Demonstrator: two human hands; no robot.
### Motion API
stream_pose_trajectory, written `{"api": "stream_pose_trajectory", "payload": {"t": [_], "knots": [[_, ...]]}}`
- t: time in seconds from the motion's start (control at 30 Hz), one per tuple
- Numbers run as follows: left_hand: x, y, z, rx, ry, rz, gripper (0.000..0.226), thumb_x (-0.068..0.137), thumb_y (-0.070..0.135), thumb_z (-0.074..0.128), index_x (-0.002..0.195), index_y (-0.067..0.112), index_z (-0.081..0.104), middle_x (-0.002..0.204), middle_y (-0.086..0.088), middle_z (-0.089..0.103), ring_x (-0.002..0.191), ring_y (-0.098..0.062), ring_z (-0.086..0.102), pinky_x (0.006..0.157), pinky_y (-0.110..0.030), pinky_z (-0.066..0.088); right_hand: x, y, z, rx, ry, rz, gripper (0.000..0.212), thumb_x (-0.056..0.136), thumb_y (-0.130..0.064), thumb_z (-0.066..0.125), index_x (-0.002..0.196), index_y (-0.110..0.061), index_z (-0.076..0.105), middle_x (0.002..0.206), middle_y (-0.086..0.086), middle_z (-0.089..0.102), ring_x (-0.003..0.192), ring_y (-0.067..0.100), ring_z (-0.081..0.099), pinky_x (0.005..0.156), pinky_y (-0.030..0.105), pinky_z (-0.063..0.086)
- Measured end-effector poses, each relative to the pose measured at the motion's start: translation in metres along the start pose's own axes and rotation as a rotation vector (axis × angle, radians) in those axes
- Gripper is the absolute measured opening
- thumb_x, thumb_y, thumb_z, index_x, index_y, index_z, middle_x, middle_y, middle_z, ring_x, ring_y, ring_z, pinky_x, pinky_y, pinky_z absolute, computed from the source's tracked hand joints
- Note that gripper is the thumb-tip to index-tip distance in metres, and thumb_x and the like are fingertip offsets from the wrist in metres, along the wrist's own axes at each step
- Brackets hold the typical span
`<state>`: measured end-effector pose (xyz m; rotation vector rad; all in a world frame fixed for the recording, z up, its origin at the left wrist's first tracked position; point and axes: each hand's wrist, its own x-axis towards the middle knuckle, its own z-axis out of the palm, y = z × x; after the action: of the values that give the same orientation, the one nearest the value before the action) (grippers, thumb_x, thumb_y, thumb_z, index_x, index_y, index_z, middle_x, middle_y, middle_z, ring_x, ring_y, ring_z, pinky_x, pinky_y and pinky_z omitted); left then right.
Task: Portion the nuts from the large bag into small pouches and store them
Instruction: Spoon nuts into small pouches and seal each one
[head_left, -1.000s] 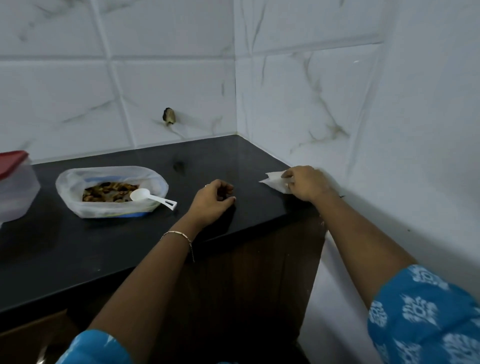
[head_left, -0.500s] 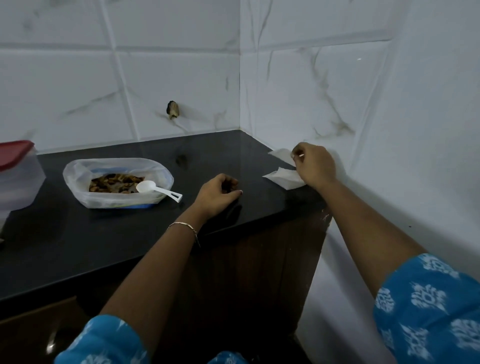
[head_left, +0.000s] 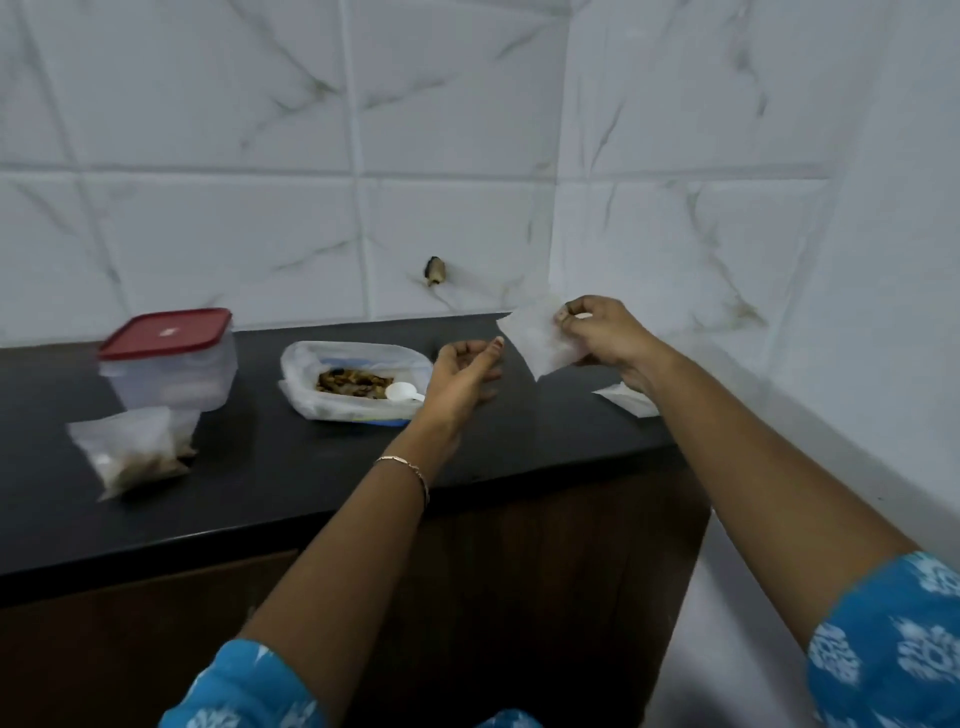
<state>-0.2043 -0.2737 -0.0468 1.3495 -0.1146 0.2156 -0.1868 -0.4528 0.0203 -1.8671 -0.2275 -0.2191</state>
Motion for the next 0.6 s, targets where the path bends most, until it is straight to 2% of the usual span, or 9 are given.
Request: {"api": "stream_pose_trajectory", "payload": {"t": [0.07, 0.13, 0.27, 0.33, 0.43, 0.5, 0.6], "knots": [[-0.003, 0.014, -0.020, -0.026, 0.056, -0.008, 0.039, 0.091, 0.034, 0.066, 0.118, 0.011, 0.050, 0.100, -0.003, 0.065, 0.089, -0.013, 0.063, 0.069, -0.026, 0.053, -0.007, -0.005, 0.021, 0.003, -0.108, -0.004, 0.009, 0.098, -0.020, 0.056, 0.091, -0.016, 0.061, 0.093, 0.000, 0.061, 0.077, 0.008, 0.056, 0.055, 0.018, 0.050], [-0.010, 0.026, -0.045, 0.064, 0.098, -0.014, 0.035, 0.091, 0.033, 0.065, 0.118, 0.015, 0.053, 0.100, 0.000, 0.065, 0.082, -0.011, 0.062, 0.066, -0.026, 0.050, -0.013, -0.006, 0.046, -0.008, -0.210, -0.015, 0.014, 0.099, -0.019, 0.054, 0.086, -0.019, 0.059, 0.093, 0.001, 0.063, 0.078, 0.010, 0.057, 0.061, 0.023, 0.050], [-0.025, 0.040, -0.109, 0.252, 0.016, -0.072, 0.024, 0.090, 0.026, 0.066, 0.112, 0.016, 0.067, 0.093, 0.005, 0.070, 0.071, -0.007, 0.058, 0.060, -0.023, 0.040, -0.025, 0.002, 0.098, -0.035, -0.296, -0.039, 0.020, 0.100, -0.018, 0.050, 0.083, -0.021, 0.058, 0.079, -0.002, 0.059, 0.069, 0.010, 0.050, 0.057, 0.025, 0.038], [-0.036, 0.044, -0.139, 0.313, -0.034, -0.137, 0.023, 0.089, 0.021, 0.068, 0.109, 0.010, 0.070, 0.086, 0.004, 0.070, 0.064, -0.006, 0.056, 0.057, -0.020, 0.039, -0.030, 0.005, 0.123, -0.030, -0.358, -0.046, 0.019, 0.101, -0.017, 0.050, 0.086, -0.020, 0.062, 0.083, -0.001, 0.061, 0.072, 0.010, 0.050, 0.058, 0.022, 0.039], [-0.049, 0.046, -0.169, 0.351, -0.010, -0.150, 0.016, 0.089, 0.013, 0.068, 0.102, 0.003, 0.070, 0.064, 0.006, 0.065, 0.054, -0.003, 0.052, 0.049, -0.016, 0.037, -0.034, 0.004, 0.154, -0.041, -0.442, -0.055, 0.017, 0.101, -0.018, 0.050, 0.096, -0.015, 0.066, 0.092, 0.000, 0.064, 0.080, 0.012, 0.052, 0.068, 0.022, 0.040], [-0.055, 0.044, -0.185, 0.347, 0.008, -0.162, 0.015, 0.089, 0.014, 0.068, 0.099, 0.003, 0.071, 0.061, 0.006, 0.064, 0.054, -0.003, 0.052, 0.050, -0.017, 0.038, -0.036, 0.001, 0.172, -0.021, -0.488, -0.066, 0.017, 0.101, -0.017, 0.050, 0.095, -0.016, 0.066, 0.093, -0.002, 0.066, 0.084, 0.007, 0.058, 0.072, 0.016, 0.044], [-0.060, 0.039, -0.204, 0.324, -0.006, -0.195, 0.010, 0.086, 0.017, 0.071, 0.090, 0.008, 0.073, 0.070, 0.000, 0.066, 0.060, -0.006, 0.055, 0.053, -0.019, 0.039, -0.036, 0.001, 0.192, 0.021, -0.512, -0.076, 0.016, 0.100, -0.011, 0.050, 0.097, -0.017, 0.064, 0.094, -0.006, 0.066, 0.089, 0.004, 0.060, 0.070, 0.008, 0.046]]}}
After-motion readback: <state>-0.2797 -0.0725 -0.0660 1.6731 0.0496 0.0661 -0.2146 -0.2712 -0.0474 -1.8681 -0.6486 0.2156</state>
